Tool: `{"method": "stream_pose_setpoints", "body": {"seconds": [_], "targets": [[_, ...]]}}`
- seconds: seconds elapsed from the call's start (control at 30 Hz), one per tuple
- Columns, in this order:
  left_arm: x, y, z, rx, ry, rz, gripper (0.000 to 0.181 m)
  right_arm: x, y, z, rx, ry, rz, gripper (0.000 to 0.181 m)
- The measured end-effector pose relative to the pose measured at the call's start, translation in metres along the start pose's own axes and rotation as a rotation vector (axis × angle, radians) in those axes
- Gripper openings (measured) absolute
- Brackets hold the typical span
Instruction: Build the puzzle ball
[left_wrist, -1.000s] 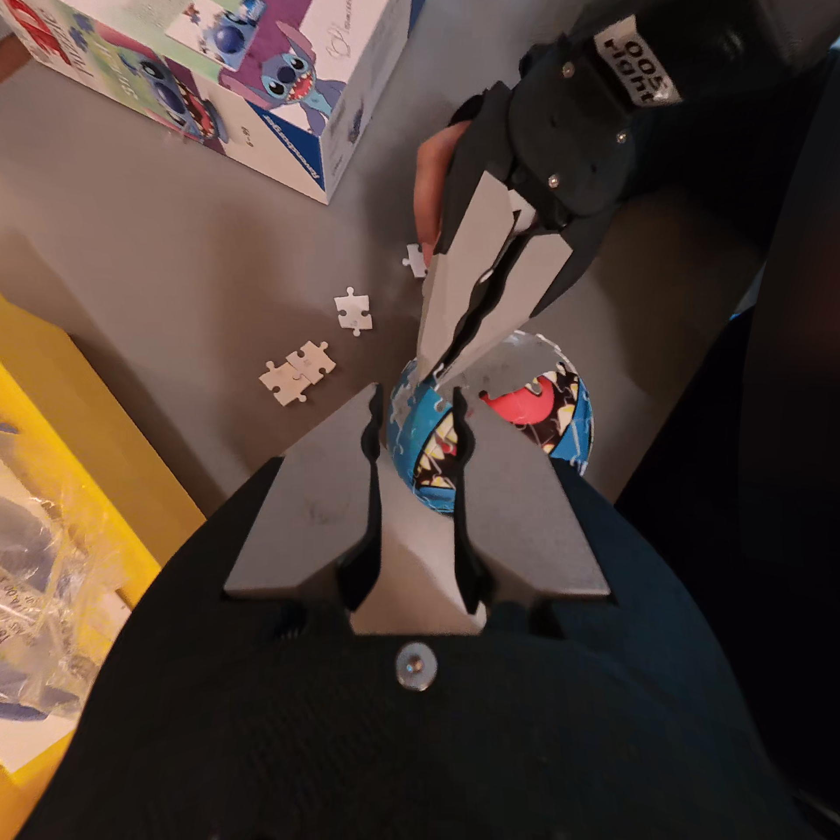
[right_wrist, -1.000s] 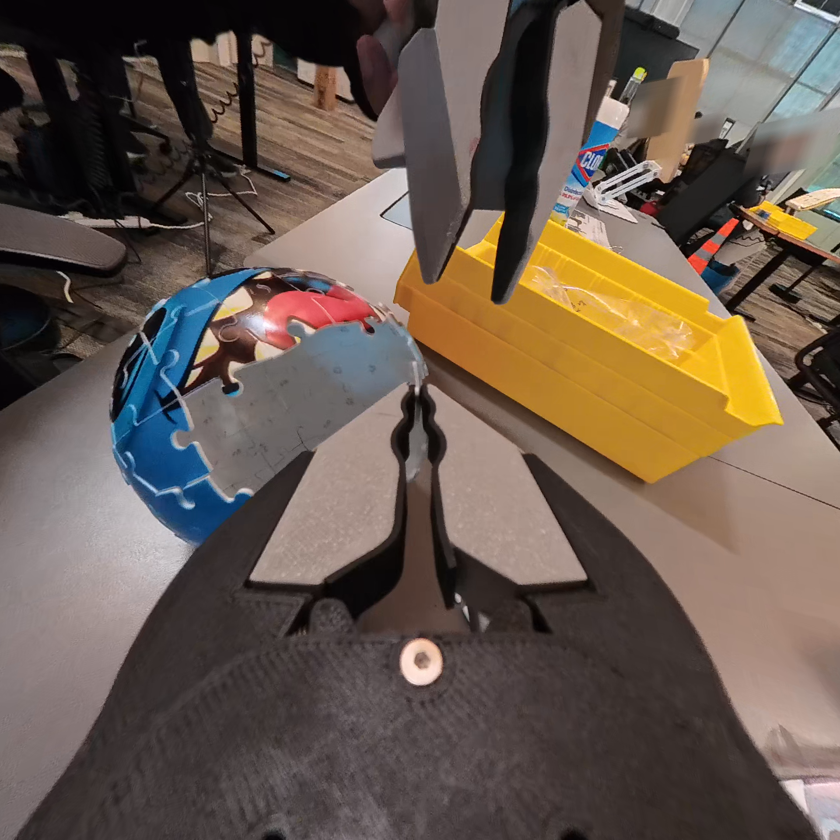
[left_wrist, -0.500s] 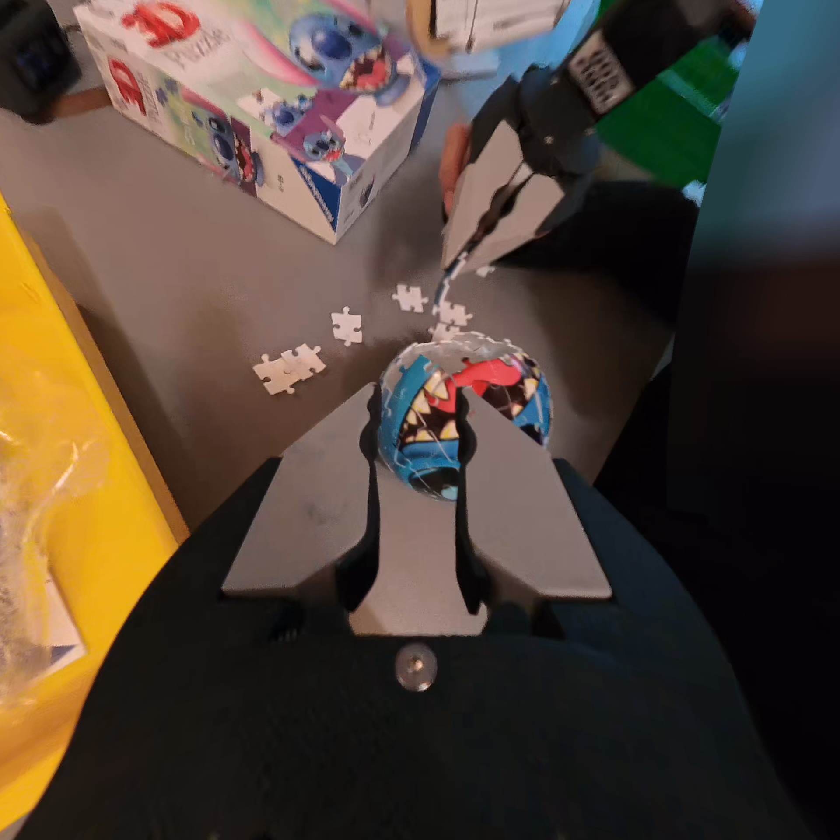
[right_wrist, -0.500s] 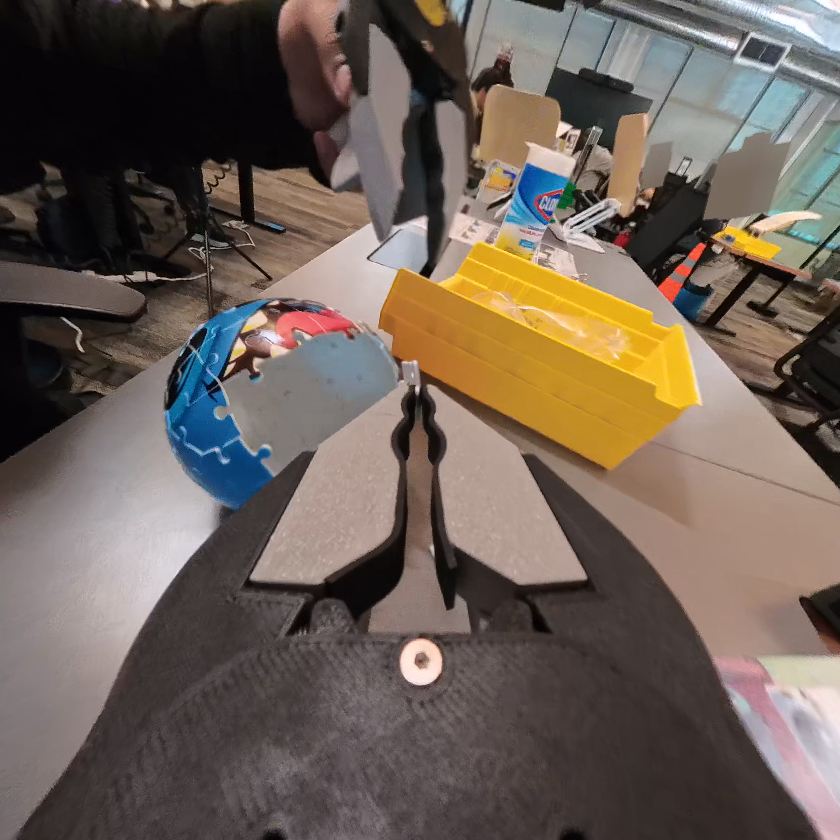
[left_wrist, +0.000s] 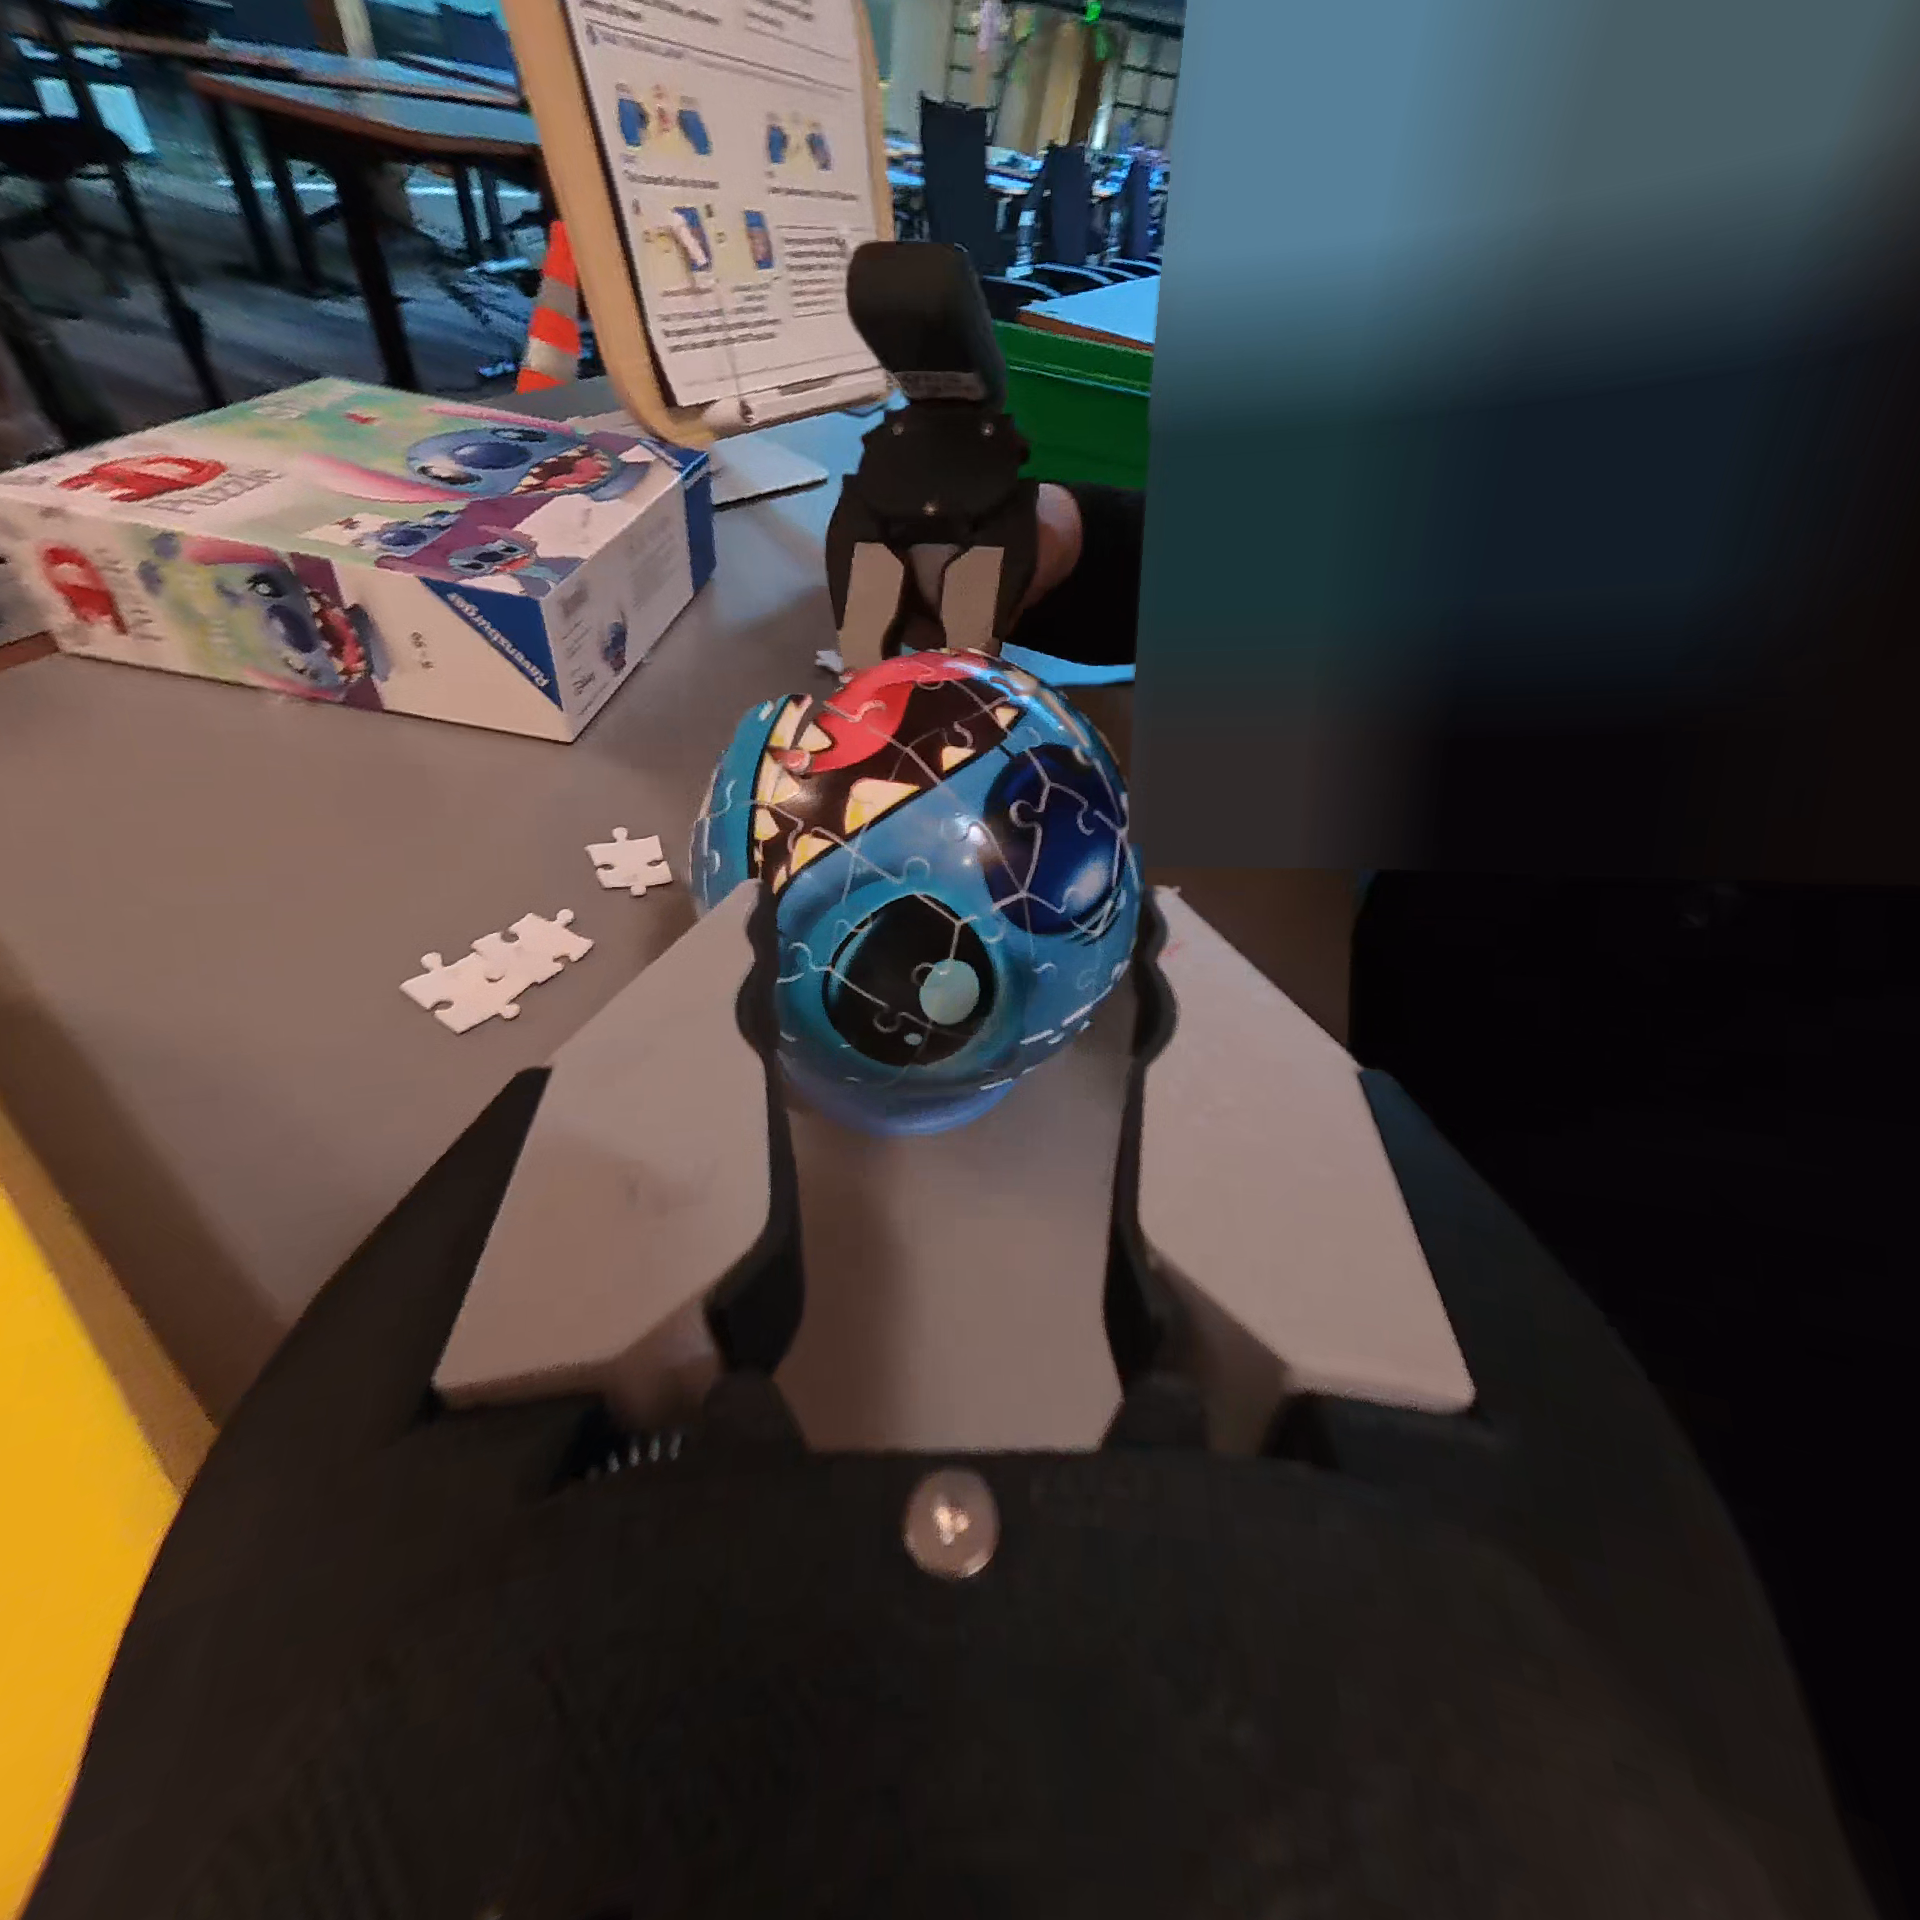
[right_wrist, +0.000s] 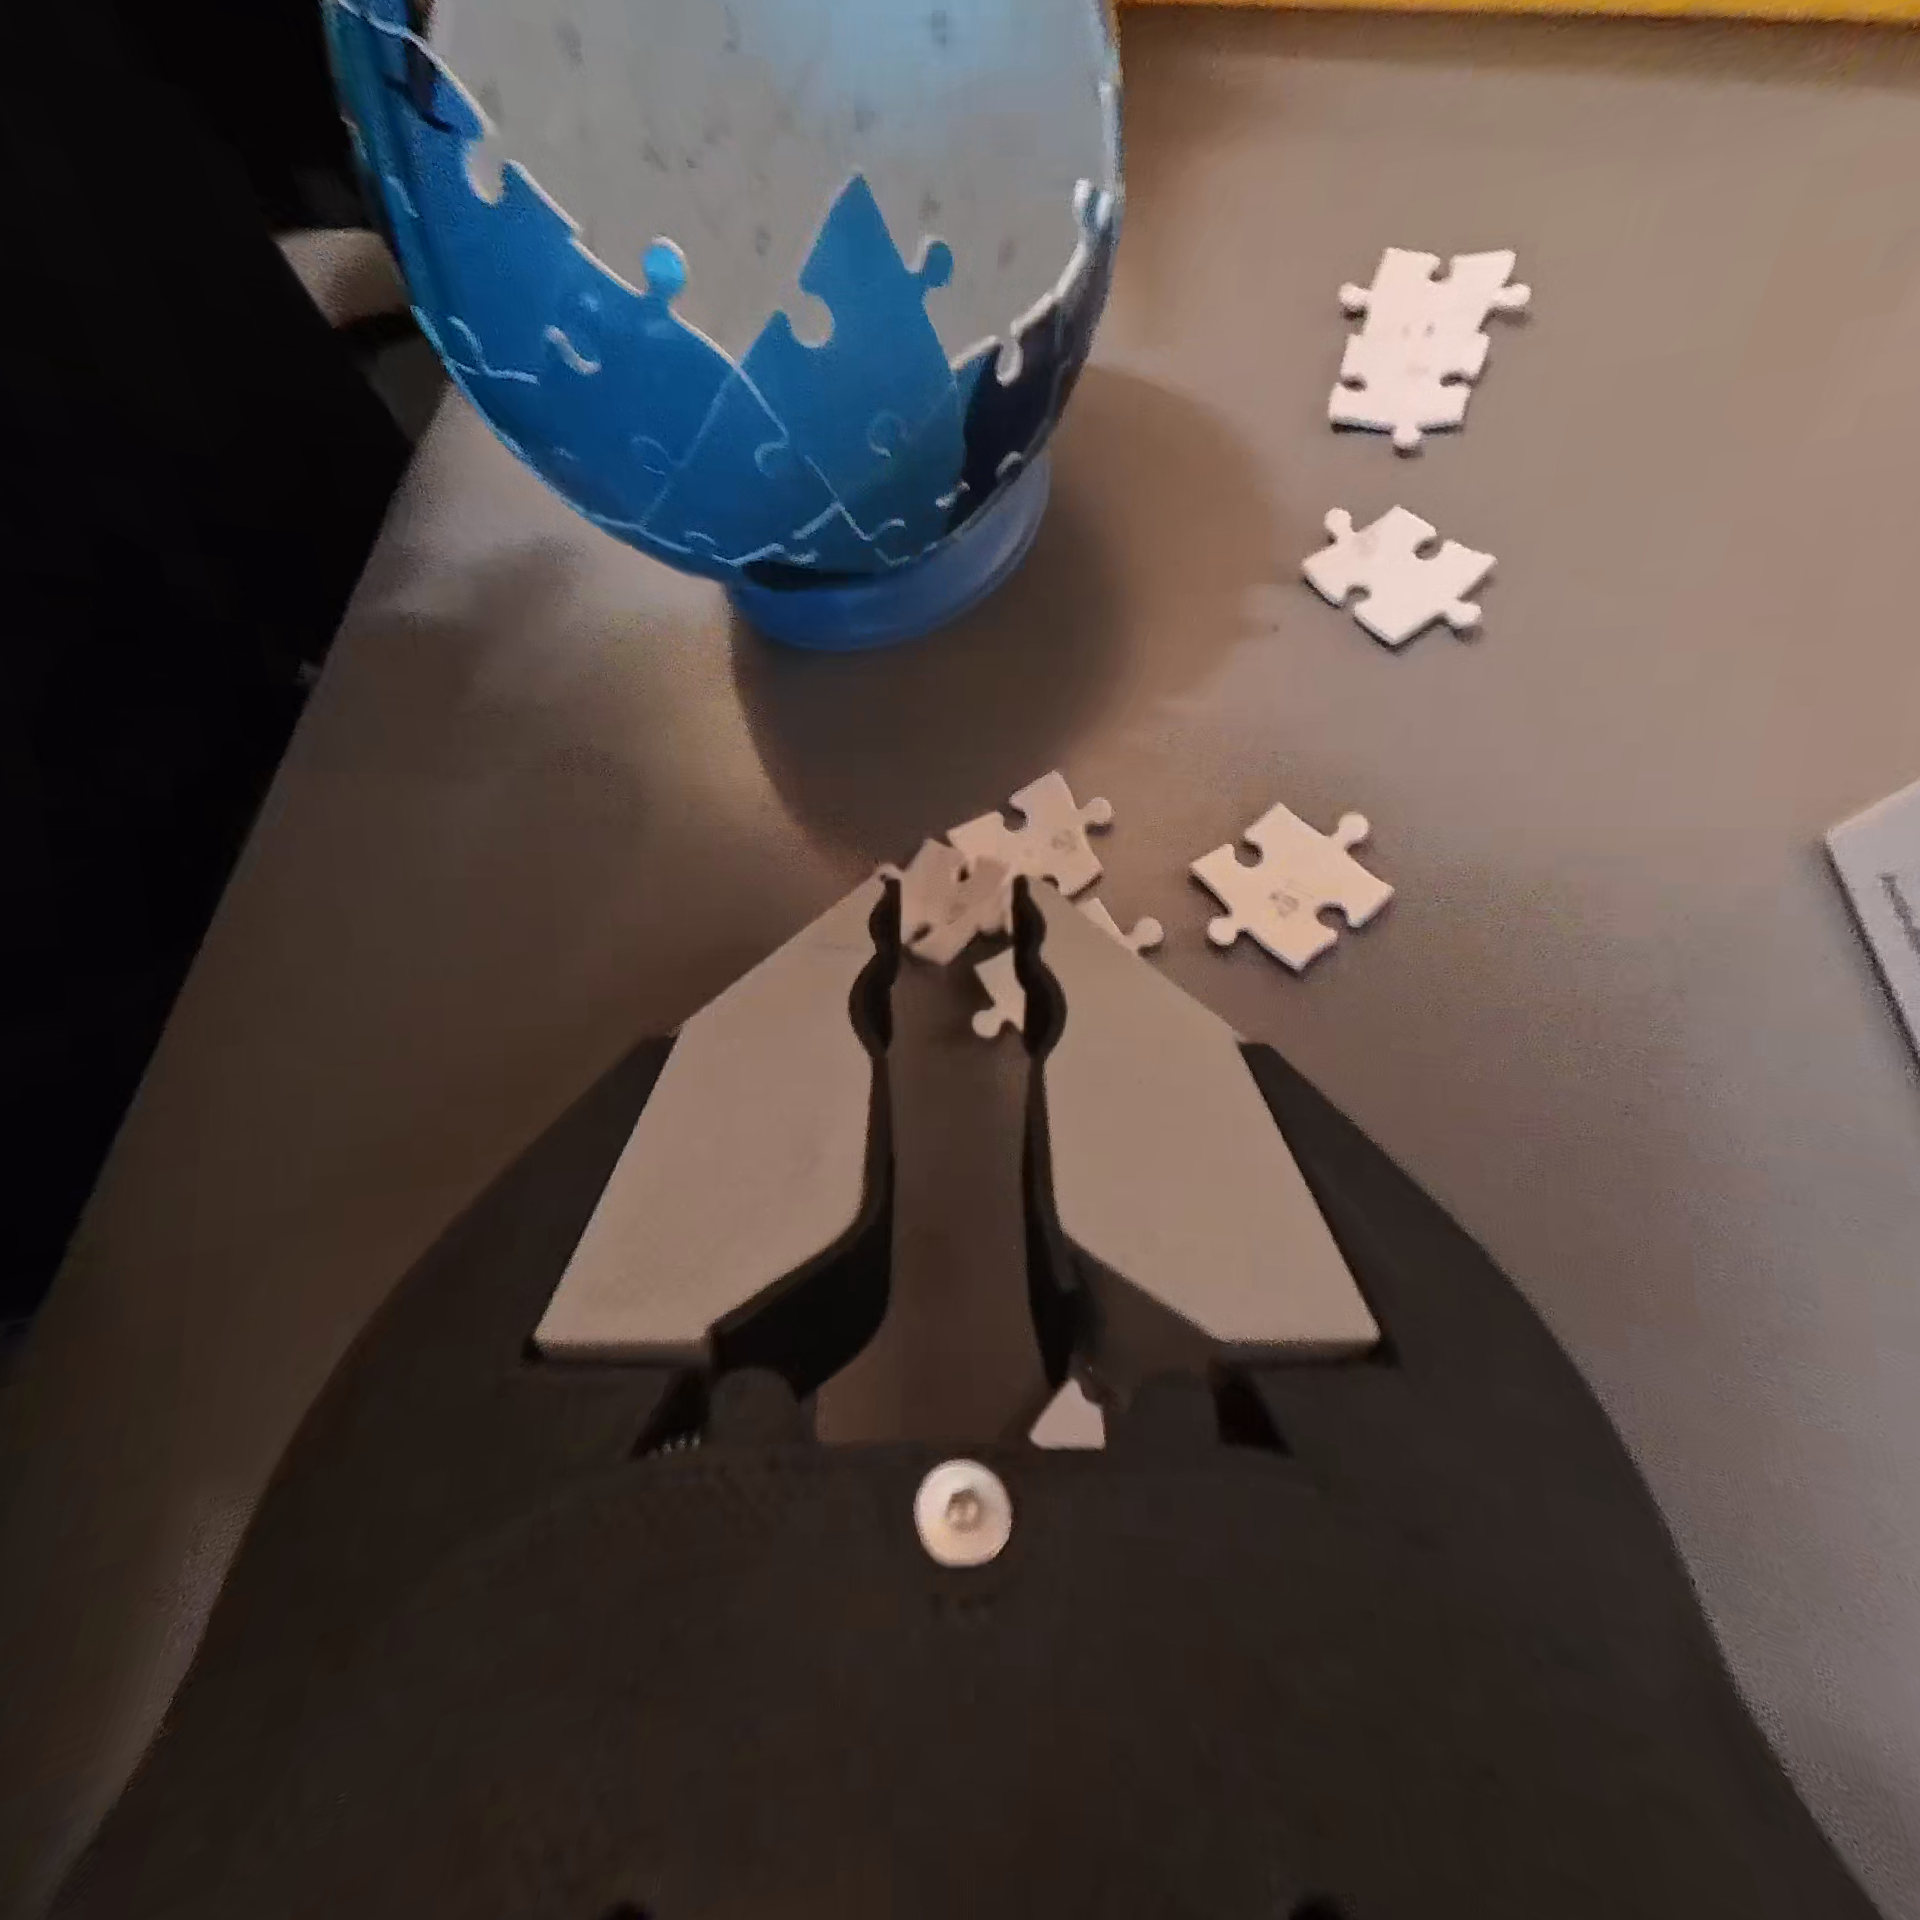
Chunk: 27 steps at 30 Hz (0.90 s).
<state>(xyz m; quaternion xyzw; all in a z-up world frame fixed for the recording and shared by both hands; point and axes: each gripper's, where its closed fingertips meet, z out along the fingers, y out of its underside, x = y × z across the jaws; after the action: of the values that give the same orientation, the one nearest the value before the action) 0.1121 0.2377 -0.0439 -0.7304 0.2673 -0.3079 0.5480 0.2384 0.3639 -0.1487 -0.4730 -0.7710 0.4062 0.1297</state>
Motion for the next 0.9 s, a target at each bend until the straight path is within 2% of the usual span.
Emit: {"method": "stream_pose_setpoints", "body": {"seconds": [0.1,0.23,0.33,0.43,0.53,0.67,0.9], "targets": [[-0.007,0.003,0.005,0.013,0.014,0.038,0.067,0.006,-0.010,-0.011,-0.029,0.110,-0.052,0.021],[-0.005,0.004,0.012,0.014,0.052,0.059,0.071,0.014,-0.069,-0.024,0.051,0.241,-0.244,0.021],[-0.008,0.001,0.015,0.032,0.012,0.098,0.074,0.016,-0.115,-0.014,0.118,0.267,-0.399,0.024],[-0.013,-0.001,0.018,0.042,0.013,0.066,0.078,0.019,-0.140,0.007,0.135,0.260,-0.551,0.027],[-0.007,-0.002,0.021,0.040,0.065,0.026,0.083,0.013,-0.150,0.026,0.158,0.211,-0.685,0.029],[-0.014,-0.001,0.026,0.016,0.034,0.037,0.085,0.001,-0.158,0.037,0.199,0.154,-0.812,0.028],[-0.014,-0.004,0.031,0.020,0.111,-0.019,0.082,-0.010,-0.168,0.045,0.315,0.084,-0.909,0.025]]}}
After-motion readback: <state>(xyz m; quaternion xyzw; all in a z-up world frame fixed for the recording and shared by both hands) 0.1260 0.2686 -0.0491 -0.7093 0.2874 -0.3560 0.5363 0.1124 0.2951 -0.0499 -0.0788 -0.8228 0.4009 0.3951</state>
